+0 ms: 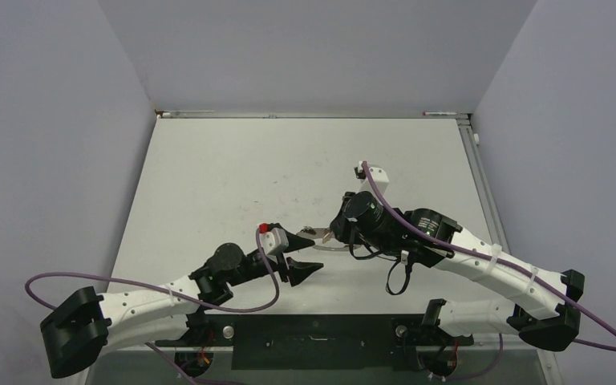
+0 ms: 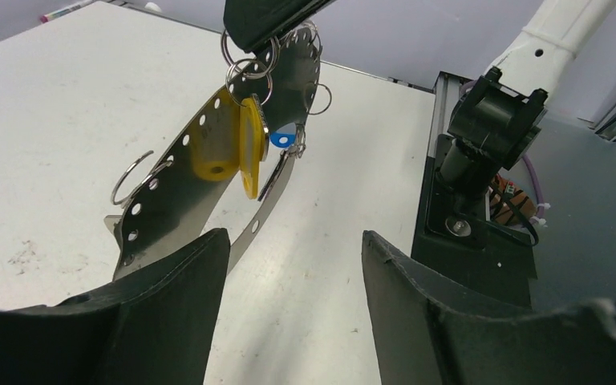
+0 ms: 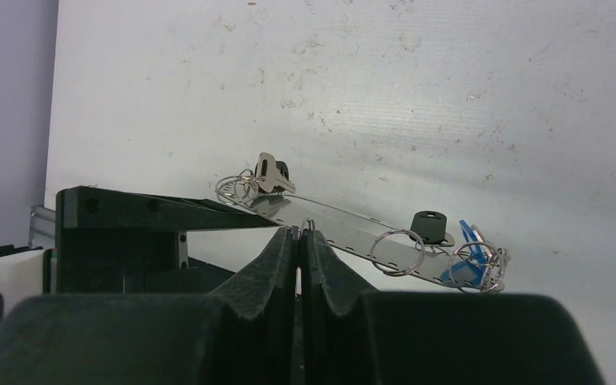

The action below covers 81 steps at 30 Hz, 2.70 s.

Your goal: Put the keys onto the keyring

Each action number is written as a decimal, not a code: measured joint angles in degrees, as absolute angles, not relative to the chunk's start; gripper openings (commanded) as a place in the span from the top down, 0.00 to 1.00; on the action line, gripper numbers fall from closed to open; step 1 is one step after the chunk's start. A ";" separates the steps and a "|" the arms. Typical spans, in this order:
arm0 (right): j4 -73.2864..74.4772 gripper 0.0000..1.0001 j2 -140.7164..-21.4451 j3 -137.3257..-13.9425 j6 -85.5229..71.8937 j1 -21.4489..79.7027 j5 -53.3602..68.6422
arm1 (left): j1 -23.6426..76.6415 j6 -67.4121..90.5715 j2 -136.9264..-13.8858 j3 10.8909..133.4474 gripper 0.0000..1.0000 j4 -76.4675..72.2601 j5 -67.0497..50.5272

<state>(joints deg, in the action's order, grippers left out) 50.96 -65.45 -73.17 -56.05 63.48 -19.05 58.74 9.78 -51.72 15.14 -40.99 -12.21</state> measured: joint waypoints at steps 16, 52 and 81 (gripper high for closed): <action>48.66 0.95 -64.69 -72.71 -56.05 63.86 -17.47 | 59.05 7.44 -58.57 15.84 0.44 -50.06 -8.54; 47.68 0.95 -63.33 -71.48 -56.88 63.86 -15.46 | 61.41 -2.50 -61.21 18.70 1.00 -50.59 -1.10; 50.17 0.95 -65.47 -72.42 -53.10 62.61 -12.25 | 64.10 -11.62 -34.48 21.08 0.19 -19.81 -7.62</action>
